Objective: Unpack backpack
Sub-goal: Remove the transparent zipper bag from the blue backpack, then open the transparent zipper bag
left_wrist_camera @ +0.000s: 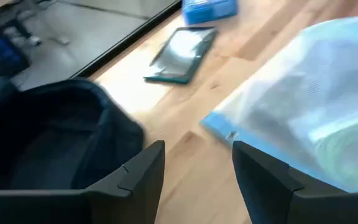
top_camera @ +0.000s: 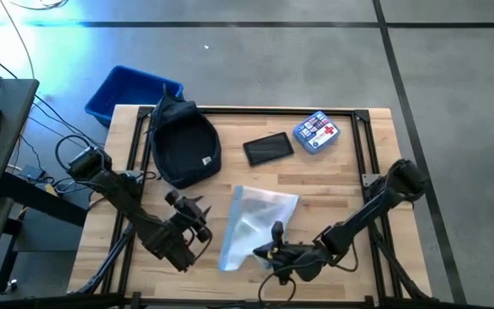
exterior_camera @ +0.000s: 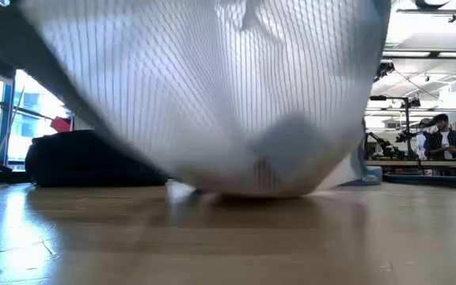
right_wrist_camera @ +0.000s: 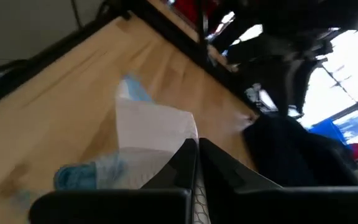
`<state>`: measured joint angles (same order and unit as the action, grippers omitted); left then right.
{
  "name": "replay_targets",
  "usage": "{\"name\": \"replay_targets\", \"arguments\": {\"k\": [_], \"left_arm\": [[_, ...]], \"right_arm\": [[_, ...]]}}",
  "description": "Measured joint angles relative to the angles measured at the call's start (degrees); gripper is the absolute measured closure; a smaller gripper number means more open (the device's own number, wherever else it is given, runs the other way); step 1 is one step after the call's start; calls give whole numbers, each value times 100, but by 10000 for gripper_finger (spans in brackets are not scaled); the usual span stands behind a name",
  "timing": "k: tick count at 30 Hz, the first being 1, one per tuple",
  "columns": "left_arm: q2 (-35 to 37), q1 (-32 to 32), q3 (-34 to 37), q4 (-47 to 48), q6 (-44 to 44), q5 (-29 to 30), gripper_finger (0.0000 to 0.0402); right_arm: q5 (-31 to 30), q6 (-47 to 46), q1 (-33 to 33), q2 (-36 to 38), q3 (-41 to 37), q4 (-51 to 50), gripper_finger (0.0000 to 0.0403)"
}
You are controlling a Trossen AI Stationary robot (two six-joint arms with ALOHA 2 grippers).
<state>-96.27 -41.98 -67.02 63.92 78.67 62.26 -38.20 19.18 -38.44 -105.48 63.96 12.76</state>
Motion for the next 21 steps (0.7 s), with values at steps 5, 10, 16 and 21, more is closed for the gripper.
{"name": "replay_targets", "arguments": {"k": [5,10,16,21], "left_arm": [[0,151,20,-1496,-1280,-9,236],[-13,304,22,-2902,-2638,-991,236],[-308,320,26,-4385,-3732,-1561,236],[-877,429,24,-5664,-5711,-2239,236]], "right_arm": [[792,-148,498,-242,0,173,403],[1433,-479,873,-232,0,74,391],[1223,-299,941,-126,22,-480,294],[154,17,565,351,182,-1607,209]]}}
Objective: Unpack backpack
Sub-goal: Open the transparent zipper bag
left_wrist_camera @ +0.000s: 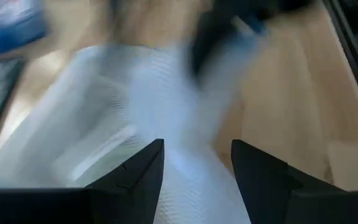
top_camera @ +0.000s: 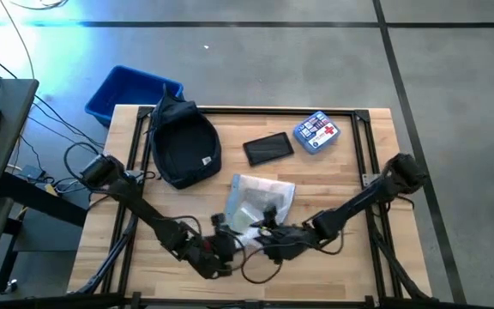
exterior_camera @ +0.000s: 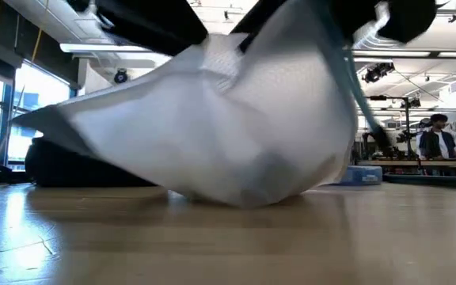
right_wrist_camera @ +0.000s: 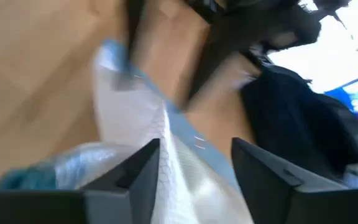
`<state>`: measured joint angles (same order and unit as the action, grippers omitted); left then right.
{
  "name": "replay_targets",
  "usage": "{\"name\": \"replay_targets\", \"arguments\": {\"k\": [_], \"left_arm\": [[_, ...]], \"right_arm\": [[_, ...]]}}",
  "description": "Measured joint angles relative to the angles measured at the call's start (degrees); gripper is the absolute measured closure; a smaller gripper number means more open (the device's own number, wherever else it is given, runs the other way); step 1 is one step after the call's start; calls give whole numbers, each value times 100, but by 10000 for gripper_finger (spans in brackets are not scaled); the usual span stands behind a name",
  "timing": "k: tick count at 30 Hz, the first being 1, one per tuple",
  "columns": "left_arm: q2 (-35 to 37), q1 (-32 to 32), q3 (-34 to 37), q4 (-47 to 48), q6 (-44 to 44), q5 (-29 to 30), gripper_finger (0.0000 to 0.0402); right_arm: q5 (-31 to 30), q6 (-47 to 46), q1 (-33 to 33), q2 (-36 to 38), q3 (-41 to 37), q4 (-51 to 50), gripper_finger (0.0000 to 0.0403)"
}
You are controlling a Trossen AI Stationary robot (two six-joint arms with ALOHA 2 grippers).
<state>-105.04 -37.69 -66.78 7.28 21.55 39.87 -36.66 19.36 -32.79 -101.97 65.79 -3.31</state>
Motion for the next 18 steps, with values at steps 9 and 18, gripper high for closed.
{"name": "replay_targets", "arguments": {"k": [9,18], "left_arm": [[-591,231,-7,-1786,-1570,247,236],[-771,623,-12,-310,-195,-459,236]], "right_arm": [[-851,-1569,-910,869,204,-2050,172],[-87,-3093,-1188,685,130,-2806,176]]}}
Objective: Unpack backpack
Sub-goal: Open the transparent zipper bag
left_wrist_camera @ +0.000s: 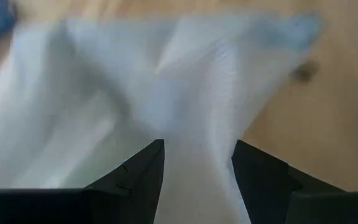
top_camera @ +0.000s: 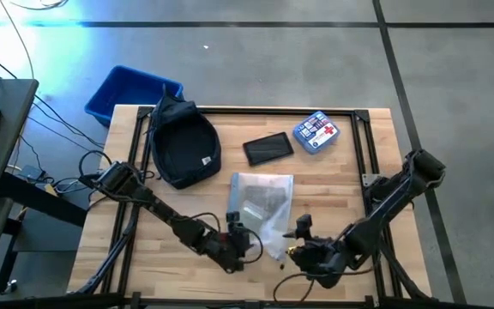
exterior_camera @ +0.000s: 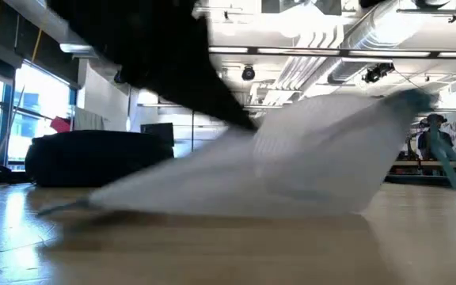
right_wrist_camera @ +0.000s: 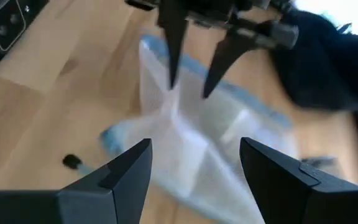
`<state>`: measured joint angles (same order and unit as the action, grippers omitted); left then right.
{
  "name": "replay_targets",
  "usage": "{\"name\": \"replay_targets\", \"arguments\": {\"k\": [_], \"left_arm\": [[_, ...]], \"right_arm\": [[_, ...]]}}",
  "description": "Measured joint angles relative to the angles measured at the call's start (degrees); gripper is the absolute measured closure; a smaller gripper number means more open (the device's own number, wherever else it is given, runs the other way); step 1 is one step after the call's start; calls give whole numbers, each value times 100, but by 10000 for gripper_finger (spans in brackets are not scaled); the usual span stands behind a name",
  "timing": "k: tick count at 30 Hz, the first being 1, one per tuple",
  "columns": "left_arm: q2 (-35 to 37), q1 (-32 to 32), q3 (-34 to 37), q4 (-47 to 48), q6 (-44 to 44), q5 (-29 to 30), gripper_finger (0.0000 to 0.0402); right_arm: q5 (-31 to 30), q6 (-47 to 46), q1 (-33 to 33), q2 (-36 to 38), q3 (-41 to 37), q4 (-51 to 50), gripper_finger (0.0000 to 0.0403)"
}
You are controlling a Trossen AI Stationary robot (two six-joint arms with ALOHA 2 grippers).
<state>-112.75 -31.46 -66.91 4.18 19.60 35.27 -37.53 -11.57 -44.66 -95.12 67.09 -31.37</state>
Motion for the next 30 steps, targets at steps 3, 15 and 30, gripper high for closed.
{"name": "replay_targets", "arguments": {"k": [3,15,30], "left_arm": [[17,30,1,1220,722,36,236],[441,-437,-228,1680,1275,-31,236],[-290,-597,-275,-609,-1505,108,236]], "right_arm": [[301,-94,-19,-235,-250,208,176],[-669,2414,138,-1462,-875,3735,176],[-839,2289,494,-1768,-822,3969,368]]}}
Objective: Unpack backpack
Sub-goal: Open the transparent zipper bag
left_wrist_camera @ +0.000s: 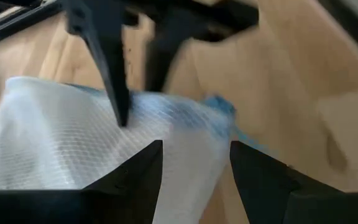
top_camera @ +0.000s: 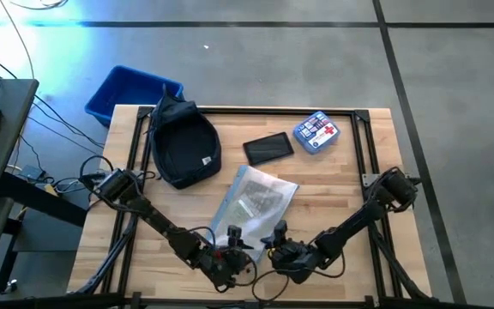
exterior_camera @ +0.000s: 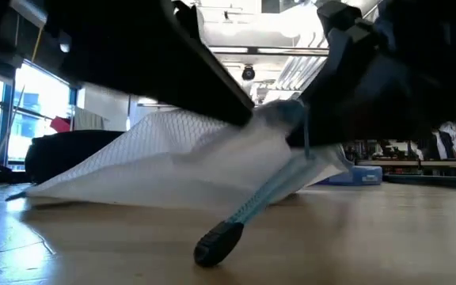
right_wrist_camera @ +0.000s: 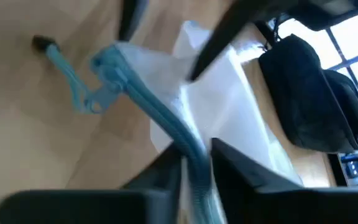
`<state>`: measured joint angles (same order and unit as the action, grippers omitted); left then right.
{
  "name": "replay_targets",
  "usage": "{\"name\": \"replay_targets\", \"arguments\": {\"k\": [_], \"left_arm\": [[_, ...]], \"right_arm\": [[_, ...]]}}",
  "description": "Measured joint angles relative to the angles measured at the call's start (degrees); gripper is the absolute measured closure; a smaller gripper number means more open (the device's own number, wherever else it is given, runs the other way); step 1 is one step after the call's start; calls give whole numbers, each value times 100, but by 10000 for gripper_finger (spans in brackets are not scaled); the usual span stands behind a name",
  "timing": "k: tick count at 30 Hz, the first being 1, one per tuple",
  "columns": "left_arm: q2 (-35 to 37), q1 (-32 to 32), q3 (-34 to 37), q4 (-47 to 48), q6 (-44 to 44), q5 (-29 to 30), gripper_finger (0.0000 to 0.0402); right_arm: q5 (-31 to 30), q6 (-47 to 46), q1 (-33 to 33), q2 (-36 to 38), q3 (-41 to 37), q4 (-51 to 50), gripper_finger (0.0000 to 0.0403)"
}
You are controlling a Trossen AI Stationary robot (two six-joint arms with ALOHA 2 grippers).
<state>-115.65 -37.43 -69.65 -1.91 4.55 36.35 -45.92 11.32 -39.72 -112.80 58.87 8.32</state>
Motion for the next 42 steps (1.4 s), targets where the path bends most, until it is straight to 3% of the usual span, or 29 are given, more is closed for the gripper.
{"name": "replay_targets", "arguments": {"k": [2,10,17,25,29,35,39,42], "left_arm": [[-23,0,-68,75,-67,3,236],[-26,34,-273,17,-224,270,236],[-291,100,-273,-130,-519,183,236],[-302,86,-478,-53,-482,981,239],[-302,109,-600,276,-267,1191,274],[-302,68,-897,971,48,1669,388],[-302,27,-1050,1237,260,2112,393],[-302,15,-1071,1276,345,2180,400]], "right_arm": [[36,-72,0,35,2,-95,393],[79,-415,48,43,2,-241,394],[573,-943,245,173,103,-229,401],[564,-993,266,207,217,-263,402],[569,-1008,258,209,219,-359,402],[688,-1137,229,222,225,-834,403],[634,-1153,125,383,232,-1244,397],[639,-1286,-18,622,232,-1527,370]]}}
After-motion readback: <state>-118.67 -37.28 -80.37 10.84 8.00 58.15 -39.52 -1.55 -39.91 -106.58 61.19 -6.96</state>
